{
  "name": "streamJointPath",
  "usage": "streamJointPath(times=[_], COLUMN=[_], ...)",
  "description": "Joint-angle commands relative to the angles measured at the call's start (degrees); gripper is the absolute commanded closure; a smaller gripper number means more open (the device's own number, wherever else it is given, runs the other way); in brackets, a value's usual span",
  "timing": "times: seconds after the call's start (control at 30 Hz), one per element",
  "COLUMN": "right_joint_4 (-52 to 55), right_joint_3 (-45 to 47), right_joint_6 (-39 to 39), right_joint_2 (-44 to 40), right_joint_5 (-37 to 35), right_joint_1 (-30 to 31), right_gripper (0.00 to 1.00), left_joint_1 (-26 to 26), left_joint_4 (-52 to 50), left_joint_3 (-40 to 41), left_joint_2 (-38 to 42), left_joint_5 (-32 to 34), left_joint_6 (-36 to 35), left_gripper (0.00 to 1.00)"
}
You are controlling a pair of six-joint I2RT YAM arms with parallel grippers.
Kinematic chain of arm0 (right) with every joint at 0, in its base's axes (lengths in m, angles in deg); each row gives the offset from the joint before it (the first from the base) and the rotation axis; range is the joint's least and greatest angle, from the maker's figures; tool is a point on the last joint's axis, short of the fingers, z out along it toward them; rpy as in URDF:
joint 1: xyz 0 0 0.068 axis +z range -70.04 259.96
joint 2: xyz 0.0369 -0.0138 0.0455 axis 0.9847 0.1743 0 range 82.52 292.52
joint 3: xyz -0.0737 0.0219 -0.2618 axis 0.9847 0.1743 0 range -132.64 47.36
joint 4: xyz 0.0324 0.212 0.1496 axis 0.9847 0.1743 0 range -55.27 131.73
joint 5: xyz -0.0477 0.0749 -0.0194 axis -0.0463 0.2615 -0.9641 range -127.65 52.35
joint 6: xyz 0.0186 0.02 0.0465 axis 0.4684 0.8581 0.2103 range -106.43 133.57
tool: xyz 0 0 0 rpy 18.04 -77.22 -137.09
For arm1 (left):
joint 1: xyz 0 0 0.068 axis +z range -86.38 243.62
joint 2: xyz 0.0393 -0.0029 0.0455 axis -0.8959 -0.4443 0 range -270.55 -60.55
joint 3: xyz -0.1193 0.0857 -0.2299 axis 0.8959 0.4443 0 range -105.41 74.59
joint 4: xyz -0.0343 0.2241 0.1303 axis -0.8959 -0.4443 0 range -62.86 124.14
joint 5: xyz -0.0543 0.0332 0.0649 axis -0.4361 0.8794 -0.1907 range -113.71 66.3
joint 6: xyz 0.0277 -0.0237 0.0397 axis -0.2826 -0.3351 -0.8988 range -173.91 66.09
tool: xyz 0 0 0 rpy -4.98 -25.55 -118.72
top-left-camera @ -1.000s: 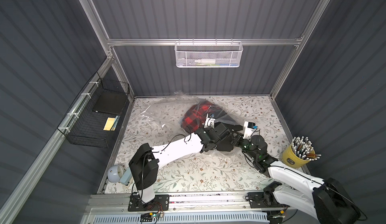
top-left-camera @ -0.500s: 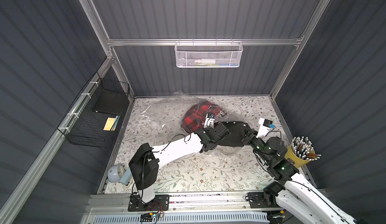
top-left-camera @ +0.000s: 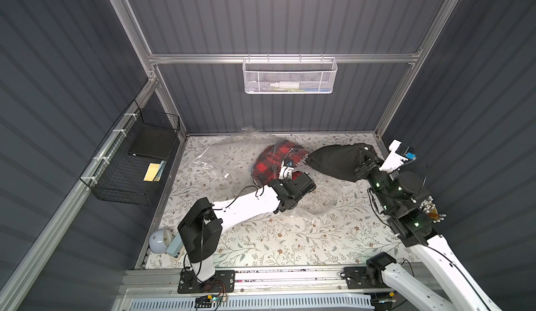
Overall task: Take the shirt out of the vacuum bag
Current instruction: Take out the shirt from the vacuum bag, then place the shirt at the center of the board.
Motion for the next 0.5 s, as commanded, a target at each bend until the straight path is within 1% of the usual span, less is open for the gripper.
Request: streamJointPath(times=[0.0,0.1,0.33,0.47], right_joint_4=[-2.28,-4.92,-12.12,-15.34], right_joint_3=[-3.01,-3.77,-4.92,-5.8], right_joint_6=[2.83,5.54,5.64,5.8], right_joint_2=[2.3,6.09,14.26,20.08], right_joint_5=[6.86,10.36,7.9,8.88], right_joint_1=[-7.14,-11.13,-13.68,-15.6], right_gripper=[1.0,1.0,1.0,1.0], left_joint_1=[0.8,1.11,1.22,1.23], left_joint_4=[-2.89,-3.63,-4.62,-5.69], left_joint_3=[1.57,1.98,3.2,3.92], left_joint_2=[4.31,5.01,6.43,7.52], left_joint_5=[2.38,3.01,4.41,5.28], left_joint_6=[1.52,1.9,2.32,3.02], left_gripper=[1.0,1.0,1.0,1.0])
